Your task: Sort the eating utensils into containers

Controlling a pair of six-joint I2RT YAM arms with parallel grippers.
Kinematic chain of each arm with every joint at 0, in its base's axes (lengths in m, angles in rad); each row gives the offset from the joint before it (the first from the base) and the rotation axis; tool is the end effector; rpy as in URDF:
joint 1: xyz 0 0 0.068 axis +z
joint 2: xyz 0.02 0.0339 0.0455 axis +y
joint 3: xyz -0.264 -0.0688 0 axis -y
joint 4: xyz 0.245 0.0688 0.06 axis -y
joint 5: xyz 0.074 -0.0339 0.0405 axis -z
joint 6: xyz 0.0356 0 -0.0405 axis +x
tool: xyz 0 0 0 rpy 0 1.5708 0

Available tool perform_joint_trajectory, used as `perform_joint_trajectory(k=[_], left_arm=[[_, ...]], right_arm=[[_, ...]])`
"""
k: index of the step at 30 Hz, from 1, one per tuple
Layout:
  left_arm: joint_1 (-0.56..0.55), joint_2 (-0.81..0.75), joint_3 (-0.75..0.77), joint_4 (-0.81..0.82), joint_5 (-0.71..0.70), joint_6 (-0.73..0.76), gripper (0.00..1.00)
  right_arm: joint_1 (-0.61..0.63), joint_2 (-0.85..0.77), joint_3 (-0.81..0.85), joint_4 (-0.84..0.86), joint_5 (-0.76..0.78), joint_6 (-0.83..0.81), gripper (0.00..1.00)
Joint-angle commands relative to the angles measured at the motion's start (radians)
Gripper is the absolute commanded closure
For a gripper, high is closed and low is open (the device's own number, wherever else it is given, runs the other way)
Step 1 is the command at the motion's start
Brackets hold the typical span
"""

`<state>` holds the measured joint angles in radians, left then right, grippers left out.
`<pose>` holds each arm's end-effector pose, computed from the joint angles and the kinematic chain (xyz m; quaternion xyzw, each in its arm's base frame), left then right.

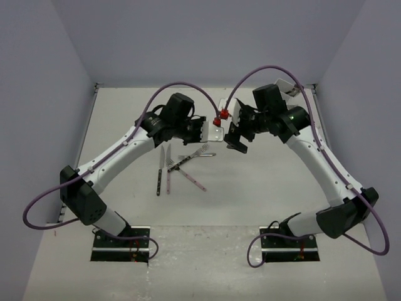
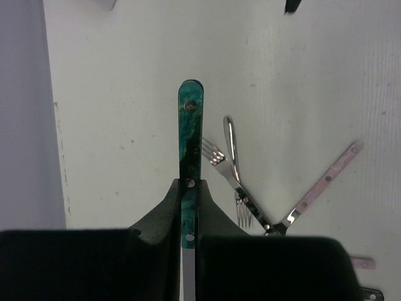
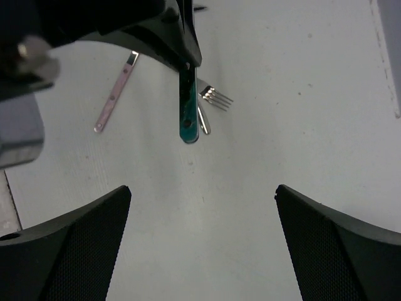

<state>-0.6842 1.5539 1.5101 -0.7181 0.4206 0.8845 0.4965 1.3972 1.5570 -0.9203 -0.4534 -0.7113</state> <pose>0.2543 -0.2262 0.3532 0.6932 0.5784 -0.1525 0.4021 0.2419 0.1488 0.3987 -0.5815 0.6868 0.1642 0.4040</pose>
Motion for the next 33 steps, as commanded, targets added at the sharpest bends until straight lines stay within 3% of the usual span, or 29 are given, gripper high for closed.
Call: perform_joint_trajectory(k=[1, 6, 7, 10, 16, 19, 25, 29, 33], left_arm=[[-0.05, -0.046, -0.034, -0.043, -0.156, 0.131, 1.0], [-0.196, -0.143, -0.262, 0.046, -0.431, 0.211, 1.0], [-0.248, -0.176, -0.304, 0.087, -0.548, 0.273, 1.0], [-0.313, -0.242, -0.467, 0.206, -0.69, 0.442, 1.0], [-0.321, -0.345, -0.518, 0.262, -0.522, 0.655, 1.0], [-0.321, -0.379, -0.551, 0.31, -0.467, 0.755, 1.0], [-0.322, -0.364, -0.538, 0.293, -0.439, 0.785, 1.0], [-0.322, -0.364, -0.53, 0.302, -0.425, 0.8, 1.0], [-0.322, -0.353, -0.521, 0.287, -0.408, 0.815, 1.0]], right_arm=[[-0.025, 0.009, 0.031, -0.046, 0.05, 0.068, 0.01], [-0.226, -0.006, 0.031, 0.101, -0.114, 0.232, 0.01], [-0.26, 0.012, 0.053, 0.16, -0.132, 0.319, 0.01], [-0.265, 0.116, 0.188, 0.134, -0.205, 0.43, 0.01], [-0.247, 0.308, 0.405, 0.006, -0.424, 0.628, 0.01], [-0.184, 0.312, 0.316, 0.078, -0.502, 0.679, 0.01], [-0.053, 0.296, 0.163, 0.279, -0.588, 0.812, 0.01], [-0.03, 0.324, 0.13, 0.425, -0.523, 0.999, 0.01], [-0.001, 0.367, 0.142, 0.393, -0.482, 0.994, 0.04]])
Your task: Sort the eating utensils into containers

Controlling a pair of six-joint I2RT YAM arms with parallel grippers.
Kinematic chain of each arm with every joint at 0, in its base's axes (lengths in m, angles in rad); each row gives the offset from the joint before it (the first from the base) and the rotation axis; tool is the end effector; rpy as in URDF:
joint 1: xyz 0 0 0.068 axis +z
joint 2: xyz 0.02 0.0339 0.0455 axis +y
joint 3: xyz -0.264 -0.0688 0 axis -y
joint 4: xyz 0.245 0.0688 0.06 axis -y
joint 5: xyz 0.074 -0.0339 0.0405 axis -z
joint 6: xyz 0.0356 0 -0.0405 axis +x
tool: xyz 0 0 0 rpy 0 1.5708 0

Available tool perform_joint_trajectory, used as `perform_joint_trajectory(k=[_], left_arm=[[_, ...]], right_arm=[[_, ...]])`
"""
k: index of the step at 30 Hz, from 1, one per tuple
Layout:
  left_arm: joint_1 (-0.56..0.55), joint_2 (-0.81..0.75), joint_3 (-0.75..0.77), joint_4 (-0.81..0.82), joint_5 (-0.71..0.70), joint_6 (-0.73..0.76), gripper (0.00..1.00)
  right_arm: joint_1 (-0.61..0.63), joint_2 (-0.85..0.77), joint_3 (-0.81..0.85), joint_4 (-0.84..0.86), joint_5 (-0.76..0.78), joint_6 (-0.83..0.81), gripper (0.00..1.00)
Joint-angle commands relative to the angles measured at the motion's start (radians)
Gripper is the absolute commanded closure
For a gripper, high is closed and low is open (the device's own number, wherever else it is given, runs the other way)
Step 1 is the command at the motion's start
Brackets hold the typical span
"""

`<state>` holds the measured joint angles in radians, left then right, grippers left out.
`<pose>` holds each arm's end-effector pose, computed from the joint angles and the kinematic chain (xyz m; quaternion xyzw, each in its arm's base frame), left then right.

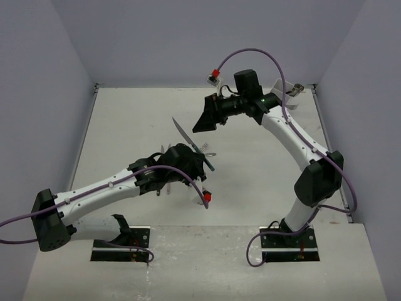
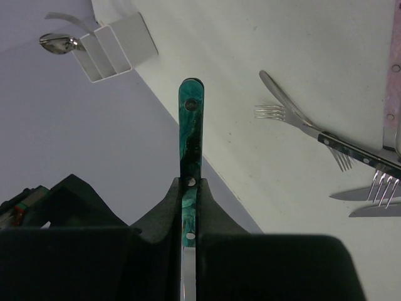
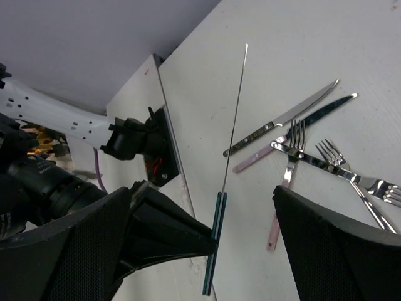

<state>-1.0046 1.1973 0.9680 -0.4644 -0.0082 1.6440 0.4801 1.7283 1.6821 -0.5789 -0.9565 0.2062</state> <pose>0.1398 -0.2194 0.2920 0.8776 0.2226 0.1370 0.4019 0.3285 0.2039 0.3675 -0.3155 0.7544 0.5219 0.2429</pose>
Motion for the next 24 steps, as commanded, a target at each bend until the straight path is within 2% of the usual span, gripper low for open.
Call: perform_joint_trajectory(k=[1, 6, 14, 16, 18, 19, 21, 24], left_arm=[[-0.002, 0.005, 0.023, 0.032, 0.017, 0.06, 1.0], [-0.002, 0.021, 0.034, 0.026, 0.017, 0.079, 1.0], [-0.002, 0.022, 0.044, -0.005, 0.016, 0.08, 1.0], [-0.002, 0.019, 0.043, -0.01, 0.014, 0.073, 1.0], [-0.002, 0.016, 0.043, -0.011, 0.014, 0.07, 1.0], [-0.002, 0.013, 0.041, -0.011, 0.013, 0.068, 1.0], [-0.002, 0.013, 0.041, -0.013, 0.013, 0.066, 1.0], [-0.002, 0.01, 0.044, -0.011, -0.013, 0.062, 1.0]], right_arm=[[0.021, 0.045, 0.024, 0.03, 0.027, 0.065, 0.05], [0.078, 0.083, 0.059, -0.062, 0.122, 0.009, 0.07], [0.124, 0.096, 0.021, -0.177, 0.136, -0.106, 0.23], [0.127, 0.08, -0.008, -0.185, 0.131, -0.12, 0.42], [0.13, 0.062, -0.033, -0.199, 0.119, -0.142, 0.51], [0.132, 0.056, -0.041, -0.199, 0.113, -0.145, 0.61], [0.138, 0.045, -0.048, -0.206, 0.099, -0.171, 0.67], [0.143, 0.039, -0.052, -0.216, 0.065, -0.197, 0.86]])
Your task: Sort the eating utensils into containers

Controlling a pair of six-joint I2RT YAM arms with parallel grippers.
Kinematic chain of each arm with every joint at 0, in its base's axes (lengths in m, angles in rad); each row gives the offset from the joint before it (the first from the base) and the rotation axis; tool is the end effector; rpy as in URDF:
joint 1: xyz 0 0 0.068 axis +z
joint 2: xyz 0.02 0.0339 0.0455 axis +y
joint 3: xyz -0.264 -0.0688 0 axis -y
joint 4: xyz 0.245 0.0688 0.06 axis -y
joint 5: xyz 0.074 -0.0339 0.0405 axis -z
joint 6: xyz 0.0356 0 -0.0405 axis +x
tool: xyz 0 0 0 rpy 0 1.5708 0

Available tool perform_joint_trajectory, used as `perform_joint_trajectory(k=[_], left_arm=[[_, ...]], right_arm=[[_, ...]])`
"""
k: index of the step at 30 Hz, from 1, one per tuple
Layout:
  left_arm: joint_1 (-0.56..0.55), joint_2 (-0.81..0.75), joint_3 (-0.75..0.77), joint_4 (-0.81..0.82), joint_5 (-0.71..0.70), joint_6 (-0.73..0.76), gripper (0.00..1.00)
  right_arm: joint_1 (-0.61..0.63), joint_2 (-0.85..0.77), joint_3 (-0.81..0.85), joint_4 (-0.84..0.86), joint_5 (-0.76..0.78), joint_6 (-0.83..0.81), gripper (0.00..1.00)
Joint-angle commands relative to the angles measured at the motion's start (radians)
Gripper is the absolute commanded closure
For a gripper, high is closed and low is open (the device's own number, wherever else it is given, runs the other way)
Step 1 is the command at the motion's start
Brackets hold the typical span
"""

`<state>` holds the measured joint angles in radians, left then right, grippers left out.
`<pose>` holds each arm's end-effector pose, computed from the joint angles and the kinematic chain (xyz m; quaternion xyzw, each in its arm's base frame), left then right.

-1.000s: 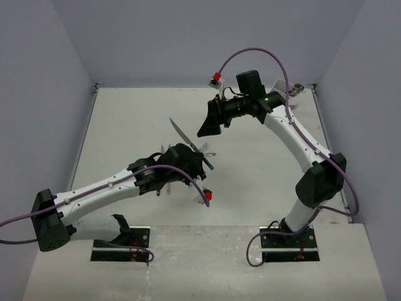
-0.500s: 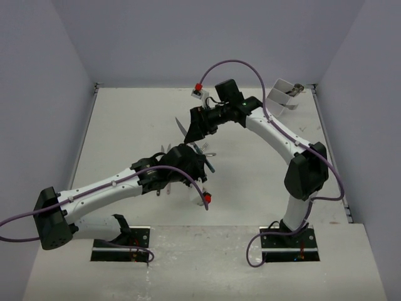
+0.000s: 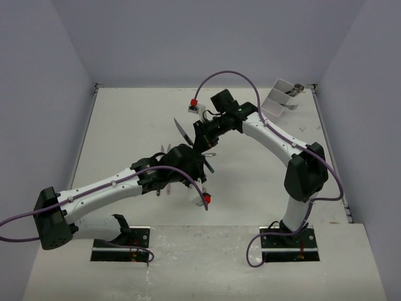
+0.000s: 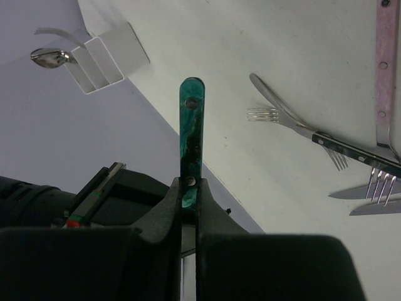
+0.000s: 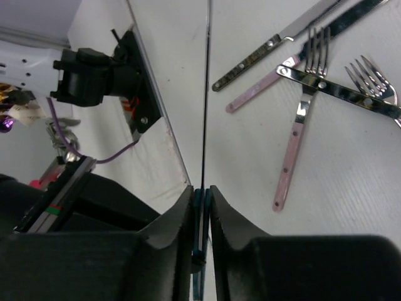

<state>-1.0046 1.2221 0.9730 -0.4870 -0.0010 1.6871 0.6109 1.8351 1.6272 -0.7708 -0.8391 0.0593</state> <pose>0.1412 -0.2222 0.2858 0.8911 0.2041 0.1361 0.3818 0.3089 0.2486 0.2953 -0.3522 0.8082 0.4556 0.1235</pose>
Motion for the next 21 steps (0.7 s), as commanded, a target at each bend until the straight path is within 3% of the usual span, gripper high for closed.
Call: perform_joint_trajectory(k=[1, 2, 7, 14, 15, 17, 18, 21], left_arm=[[-0.002, -0.016, 0.041, 0.011, -0.017, 0.016, 1.0], [0.0, -0.021, 0.041, 0.011, -0.014, 0.014, 1.0], [-0.002, -0.035, 0.036, 0.011, -0.004, 0.005, 1.0], [-0.002, -0.096, 0.006, 0.011, 0.07, -0.027, 1.0], [-0.002, -0.108, 0.004, 0.013, 0.079, -0.033, 0.89], [-0.002, -0.118, 0.007, 0.045, 0.091, -0.078, 0.57], [-0.002, -0.127, 0.007, 0.057, 0.101, -0.093, 0.01], [-0.002, -0.145, 0.012, 0.074, 0.102, -0.138, 0.0]], right_arm=[[0.012, -0.069, 0.003, -0.021, -0.055, -0.05, 0.95], [0.01, -0.069, 0.005, -0.018, -0.057, -0.052, 1.0], [0.01, -0.097, 0.005, 0.047, -0.048, -0.032, 1.0], [0.001, -0.198, 0.005, 0.189, 0.096, 0.072, 1.0], [-0.005, -0.221, -0.001, 0.23, 0.104, 0.1, 1.0], [-0.008, -0.234, -0.003, 0.261, 0.133, 0.115, 1.0], [-0.013, -0.235, 0.002, 0.278, 0.146, 0.129, 1.0], [-0.051, -0.234, -0.006, 0.332, 0.202, 0.175, 1.0]])
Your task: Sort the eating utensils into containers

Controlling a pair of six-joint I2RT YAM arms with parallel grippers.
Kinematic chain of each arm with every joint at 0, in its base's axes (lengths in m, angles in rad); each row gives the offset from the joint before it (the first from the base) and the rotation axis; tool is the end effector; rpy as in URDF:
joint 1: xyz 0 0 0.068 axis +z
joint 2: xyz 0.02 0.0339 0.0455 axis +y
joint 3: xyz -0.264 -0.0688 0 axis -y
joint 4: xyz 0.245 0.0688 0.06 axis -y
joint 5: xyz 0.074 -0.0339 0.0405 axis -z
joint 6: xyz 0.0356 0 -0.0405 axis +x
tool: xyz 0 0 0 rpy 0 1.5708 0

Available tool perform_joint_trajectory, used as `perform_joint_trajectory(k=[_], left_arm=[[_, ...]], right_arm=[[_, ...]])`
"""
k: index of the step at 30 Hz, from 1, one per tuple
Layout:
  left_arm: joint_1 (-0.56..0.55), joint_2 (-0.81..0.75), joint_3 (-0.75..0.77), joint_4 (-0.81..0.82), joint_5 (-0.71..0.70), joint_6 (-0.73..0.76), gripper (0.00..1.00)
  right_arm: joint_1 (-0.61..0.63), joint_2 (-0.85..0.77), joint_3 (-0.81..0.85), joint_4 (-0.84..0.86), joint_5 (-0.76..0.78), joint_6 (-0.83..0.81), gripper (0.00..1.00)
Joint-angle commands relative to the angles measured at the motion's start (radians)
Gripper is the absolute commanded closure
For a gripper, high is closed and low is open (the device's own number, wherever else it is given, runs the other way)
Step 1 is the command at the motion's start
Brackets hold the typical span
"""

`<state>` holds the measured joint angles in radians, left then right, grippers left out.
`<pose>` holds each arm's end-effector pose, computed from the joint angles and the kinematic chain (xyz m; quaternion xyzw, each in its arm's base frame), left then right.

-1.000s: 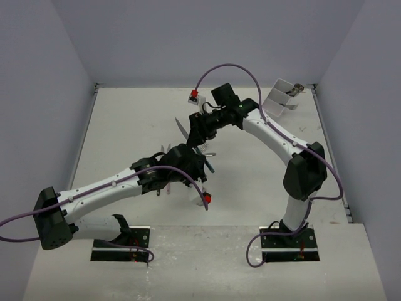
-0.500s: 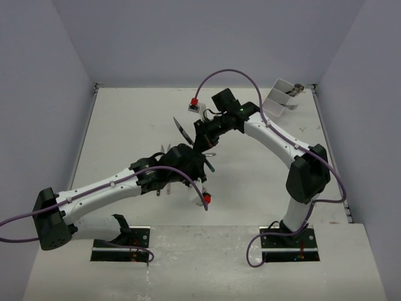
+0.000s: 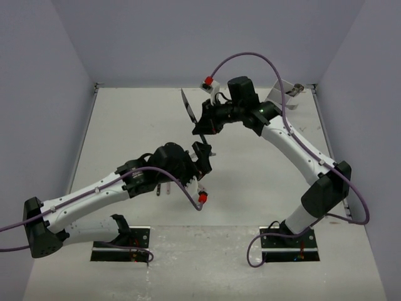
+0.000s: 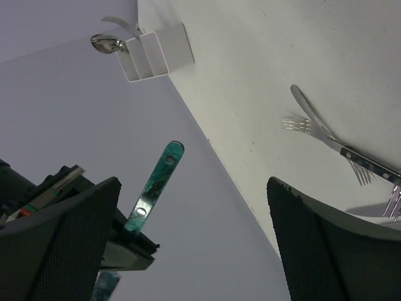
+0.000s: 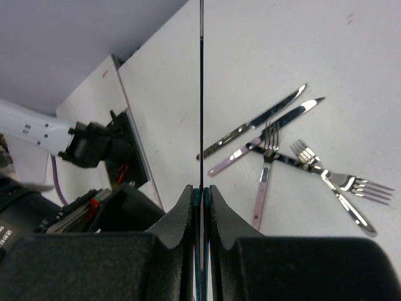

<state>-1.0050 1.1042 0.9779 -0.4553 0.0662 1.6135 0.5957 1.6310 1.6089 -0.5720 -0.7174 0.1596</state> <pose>0.1285 -0.2067 0.3178 0.8538 0.2123 0.1143 0.4614 0.2896 0.2246 0.3752 -0.3397 0.7717 0.4502 0.2940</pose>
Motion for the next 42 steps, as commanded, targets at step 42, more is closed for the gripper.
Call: perform_joint_trajectory(k=[42], left_arm=[[0.747, 0.358, 0.076, 0.578, -0.29, -1.842, 0.0]], right_arm=[[-0.591, 0.283, -0.448, 1.554, 0.739, -0.014, 0.96]])
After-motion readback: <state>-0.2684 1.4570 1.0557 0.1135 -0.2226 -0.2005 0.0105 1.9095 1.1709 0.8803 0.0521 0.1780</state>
